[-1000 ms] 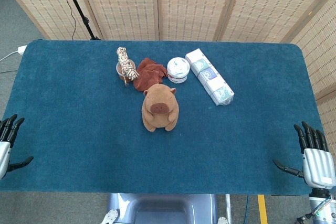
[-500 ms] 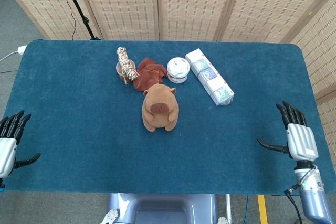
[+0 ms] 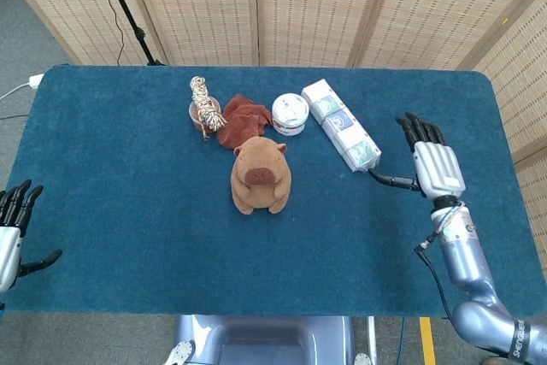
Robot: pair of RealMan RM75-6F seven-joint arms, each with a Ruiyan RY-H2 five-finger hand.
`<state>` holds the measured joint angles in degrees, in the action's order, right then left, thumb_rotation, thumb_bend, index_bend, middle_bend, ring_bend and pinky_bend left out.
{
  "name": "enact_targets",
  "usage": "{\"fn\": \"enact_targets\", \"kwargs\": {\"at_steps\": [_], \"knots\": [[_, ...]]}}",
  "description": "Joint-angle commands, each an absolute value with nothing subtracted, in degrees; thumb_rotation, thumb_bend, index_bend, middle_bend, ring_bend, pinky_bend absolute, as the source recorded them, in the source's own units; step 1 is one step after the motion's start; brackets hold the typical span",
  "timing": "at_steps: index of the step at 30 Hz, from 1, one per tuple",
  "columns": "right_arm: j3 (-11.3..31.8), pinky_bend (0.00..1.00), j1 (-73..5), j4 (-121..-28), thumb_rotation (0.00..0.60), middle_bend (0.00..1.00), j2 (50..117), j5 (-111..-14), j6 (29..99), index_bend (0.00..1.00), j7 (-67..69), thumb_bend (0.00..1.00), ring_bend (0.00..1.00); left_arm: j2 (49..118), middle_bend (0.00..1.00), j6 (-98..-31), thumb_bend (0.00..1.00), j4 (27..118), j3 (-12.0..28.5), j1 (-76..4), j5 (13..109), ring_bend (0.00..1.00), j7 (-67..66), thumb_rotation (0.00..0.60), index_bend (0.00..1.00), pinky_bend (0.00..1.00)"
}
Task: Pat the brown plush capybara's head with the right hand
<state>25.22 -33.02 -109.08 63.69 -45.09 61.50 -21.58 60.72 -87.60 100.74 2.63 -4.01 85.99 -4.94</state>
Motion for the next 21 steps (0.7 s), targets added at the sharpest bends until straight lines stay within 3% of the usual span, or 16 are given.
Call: {"fn": "enact_targets", "kwargs": {"at_steps": [1, 21], "knots": [[26.94, 0.00, -36.62, -108.14, 0.163, 0.00, 65.83, -41.15, 61.40, 0.00, -23.46, 0.00, 0.00, 60.73, 0.00, -87.65, 0.00, 100.75, 2.67, -3.94, 85.86, 0.00, -4.81, 0.600, 0.00, 0.00], [28.12, 0.00, -54.75, -95.94, 0.158, 0.00, 79.72, -28.72, 60.28, 0.00, -29.34, 0.00, 0.00, 61.27, 0.00, -90.18, 0.00, 99.11, 3.06, -2.87, 86.87, 0.00, -3.18, 0.600, 0.00, 0.00]]}}
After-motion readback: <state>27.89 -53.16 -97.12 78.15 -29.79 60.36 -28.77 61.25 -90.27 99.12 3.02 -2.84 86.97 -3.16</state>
